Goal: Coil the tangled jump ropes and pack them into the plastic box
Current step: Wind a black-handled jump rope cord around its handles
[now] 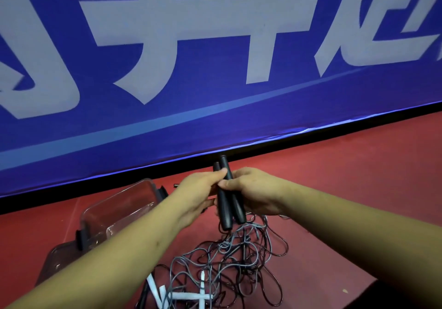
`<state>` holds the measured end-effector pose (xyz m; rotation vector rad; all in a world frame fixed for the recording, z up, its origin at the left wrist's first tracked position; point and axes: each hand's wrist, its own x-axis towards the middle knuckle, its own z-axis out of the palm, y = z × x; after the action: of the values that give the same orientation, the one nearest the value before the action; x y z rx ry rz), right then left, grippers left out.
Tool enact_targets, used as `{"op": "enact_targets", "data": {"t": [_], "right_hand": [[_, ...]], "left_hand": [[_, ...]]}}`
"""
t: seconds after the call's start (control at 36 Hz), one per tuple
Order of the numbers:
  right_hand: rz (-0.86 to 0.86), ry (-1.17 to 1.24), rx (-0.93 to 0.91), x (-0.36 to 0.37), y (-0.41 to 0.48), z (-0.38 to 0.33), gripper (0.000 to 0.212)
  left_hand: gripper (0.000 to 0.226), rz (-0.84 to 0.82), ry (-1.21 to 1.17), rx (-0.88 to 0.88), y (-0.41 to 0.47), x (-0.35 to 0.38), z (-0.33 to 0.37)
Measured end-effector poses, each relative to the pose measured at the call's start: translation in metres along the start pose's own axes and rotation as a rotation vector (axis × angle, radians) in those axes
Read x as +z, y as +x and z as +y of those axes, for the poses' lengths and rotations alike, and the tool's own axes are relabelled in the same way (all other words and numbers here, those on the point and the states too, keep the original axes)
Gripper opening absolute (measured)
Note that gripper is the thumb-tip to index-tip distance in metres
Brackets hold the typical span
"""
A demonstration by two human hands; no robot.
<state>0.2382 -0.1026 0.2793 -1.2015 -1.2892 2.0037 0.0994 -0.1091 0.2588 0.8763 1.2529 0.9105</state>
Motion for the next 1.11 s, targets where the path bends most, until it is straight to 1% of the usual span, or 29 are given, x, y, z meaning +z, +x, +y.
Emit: {"op": "enact_targets", "data": {"t": [0.08,0.14,0.19,0.28,0.33,0.39,0.42,0.44,0.47,0.53,0.56,0.58,0.61,0.67,0.72,0.75,0.83,0.89,0.94,1.0,1.06,1.11], "right_hand": [[-0.011,-0.011,0.008,0.004,0.003,0.002,0.014],[-0.026,-0.078,0.016,0.004,0.003,0.001,0.017],[-0.040,-0.172,0.012,0.002,0.003,0.003,0.020],[-0.029,-0.289,0.010,0.000,0.007,0.007,0.034],[-0.052,-0.358,0.024,-0.001,0.007,0.006,0.039],[-0.081,-0.550,0.060,-0.006,0.004,-0.005,0.039],[-0.064,-0.673,0.062,-0.010,0.002,-0.012,0.042],[-0.008,-0.760,0.044,-0.015,0.003,-0.018,0.046],[0.087,-0.790,-0.002,-0.022,0.004,-0.023,0.048],[0.288,-0.710,-0.169,-0.037,0.009,-0.026,0.044],[0.321,-0.660,-0.246,-0.042,0.009,-0.025,0.040],[0.280,-0.607,-0.283,-0.043,0.009,-0.023,0.038],[0.189,-0.523,-0.306,-0.044,0.009,-0.019,0.034],[-0.003,-0.304,-0.297,-0.038,0.011,-0.011,0.024],[-0.097,-0.121,-0.282,-0.034,0.013,-0.009,0.021],[-0.104,-0.087,-0.273,-0.034,0.013,-0.010,0.024],[-0.097,-0.094,-0.243,-0.043,0.012,-0.012,0.031],[-0.107,-0.149,-0.233,-0.049,0.010,-0.013,0.032],[-0.110,-0.169,-0.238,-0.053,0.006,-0.015,0.029],[-0.082,-0.170,-0.266,-0.058,0.005,-0.019,0.022],[-0.047,-0.178,-0.291,-0.061,0.003,-0.023,0.019],[-0.010,-0.190,-0.314,-0.065,0.000,-0.025,0.015]], "left_hand": [[0.017,0.055,-0.054,0.068,-0.001,0.000,-0.002],[0.019,0.077,-0.101,0.097,-0.002,-0.001,-0.002],[0.021,0.065,-0.136,0.090,-0.001,-0.003,-0.005],[0.019,0.018,-0.184,0.062,0.000,-0.004,-0.007],[0.020,-0.012,-0.176,0.068,0.000,-0.003,-0.008],[0.018,-0.019,-0.178,0.082,0.000,-0.004,-0.004],[0.018,-0.023,-0.179,0.087,-0.001,-0.005,-0.001],[0.017,-0.039,-0.154,0.094,-0.001,-0.007,0.002],[0.015,-0.067,-0.108,0.093,0.000,-0.011,0.006],[0.013,-0.164,-0.013,0.051,-0.001,-0.018,0.013],[0.013,-0.215,0.028,0.023,-0.001,-0.022,0.015],[0.013,-0.257,0.068,0.007,0.000,-0.025,0.016],[0.014,-0.287,0.101,0.003,0.001,-0.026,0.016],[0.019,-0.306,0.137,0.016,0.003,-0.029,0.014],[0.031,-0.302,0.149,0.014,0.003,-0.029,0.013],[0.038,-0.306,0.155,0.005,0.002,-0.030,0.014],[0.058,-0.342,0.114,-0.017,-0.001,-0.030,0.014],[0.063,-0.357,0.096,-0.029,-0.005,-0.031,0.015],[0.056,-0.401,0.059,-0.068,-0.006,-0.032,0.014],[0.044,-0.482,-0.103,-0.194,-0.009,-0.035,0.012],[0.040,-0.627,-0.298,-0.355,-0.018,-0.036,0.014],[0.041,-0.747,-0.310,-0.402,-0.023,-0.040,0.014]]}}
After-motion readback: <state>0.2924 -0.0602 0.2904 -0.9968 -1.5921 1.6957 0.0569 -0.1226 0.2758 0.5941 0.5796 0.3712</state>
